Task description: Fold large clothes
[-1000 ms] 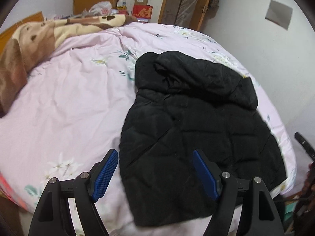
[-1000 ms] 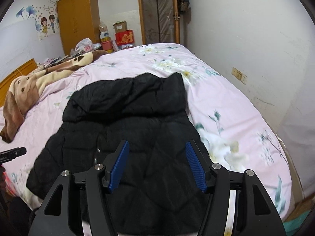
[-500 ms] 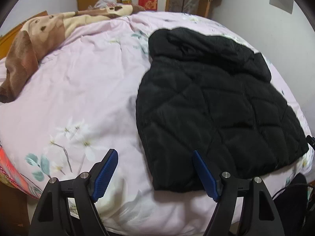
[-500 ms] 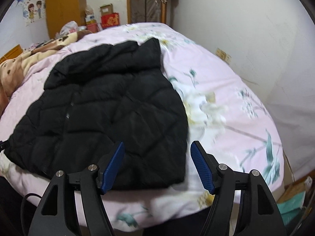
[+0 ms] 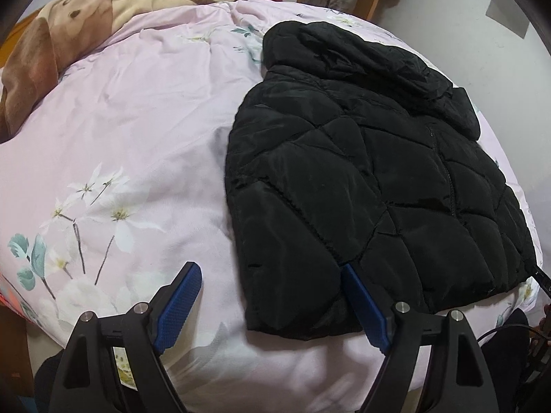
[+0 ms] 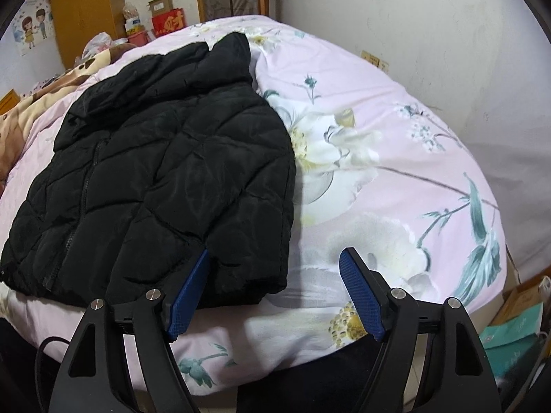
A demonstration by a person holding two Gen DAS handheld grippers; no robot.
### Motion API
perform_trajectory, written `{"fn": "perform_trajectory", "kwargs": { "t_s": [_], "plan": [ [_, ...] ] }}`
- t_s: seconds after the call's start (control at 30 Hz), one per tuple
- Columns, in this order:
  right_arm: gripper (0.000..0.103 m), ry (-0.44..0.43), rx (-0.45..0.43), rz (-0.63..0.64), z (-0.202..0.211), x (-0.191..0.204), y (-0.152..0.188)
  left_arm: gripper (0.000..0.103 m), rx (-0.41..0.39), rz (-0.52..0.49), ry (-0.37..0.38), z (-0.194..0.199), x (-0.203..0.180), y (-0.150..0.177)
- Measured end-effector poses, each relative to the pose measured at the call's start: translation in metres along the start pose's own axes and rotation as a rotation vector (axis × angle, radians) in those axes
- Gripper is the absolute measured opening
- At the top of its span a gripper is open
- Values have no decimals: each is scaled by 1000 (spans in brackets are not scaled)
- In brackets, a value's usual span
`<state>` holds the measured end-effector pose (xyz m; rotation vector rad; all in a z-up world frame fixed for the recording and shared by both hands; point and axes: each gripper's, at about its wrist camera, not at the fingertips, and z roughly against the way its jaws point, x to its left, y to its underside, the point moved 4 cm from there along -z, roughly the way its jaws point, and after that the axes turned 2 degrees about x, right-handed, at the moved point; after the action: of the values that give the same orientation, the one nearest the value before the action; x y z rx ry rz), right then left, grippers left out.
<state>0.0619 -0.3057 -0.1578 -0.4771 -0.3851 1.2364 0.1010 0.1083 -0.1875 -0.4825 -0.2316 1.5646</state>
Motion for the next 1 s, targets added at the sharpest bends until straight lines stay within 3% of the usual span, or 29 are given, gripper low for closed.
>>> {"fn": "perform_trajectory", "kwargs": {
  "t_s": [0.17, 0.33, 0.37, 0.47, 0.57, 0.67, 0.8, 1.0],
  "plan": [
    [77, -15, 17, 7, -6, 4, 0, 83, -54, -91, -65, 4, -18, -1],
    [77, -10, 25, 27, -11, 11, 0, 82, -23, -74, -93, -5, -22, 2],
    [75, -13, 24, 33, -12, 13, 0, 82, -17, -67, -98, -6, -22, 3],
    [56, -42, 41, 52, -16, 19, 2, 78, -5, -52, -90, -11, -21, 5],
    [52, -29, 51, 72, -19, 24, 2, 76, 21, -29, -88, -16, -19, 6],
    [48, -35, 56, 72, -20, 25, 2, 67, 26, -19, -76, -17, -21, 6],
    [30, -47, 29, 74, -13, 26, 1, 51, -7, -65, -97, -10, -32, 7],
    [19, -63, -3, 75, -5, 27, 0, 33, -46, -73, -88, 7, -38, 1]
  ]
}}
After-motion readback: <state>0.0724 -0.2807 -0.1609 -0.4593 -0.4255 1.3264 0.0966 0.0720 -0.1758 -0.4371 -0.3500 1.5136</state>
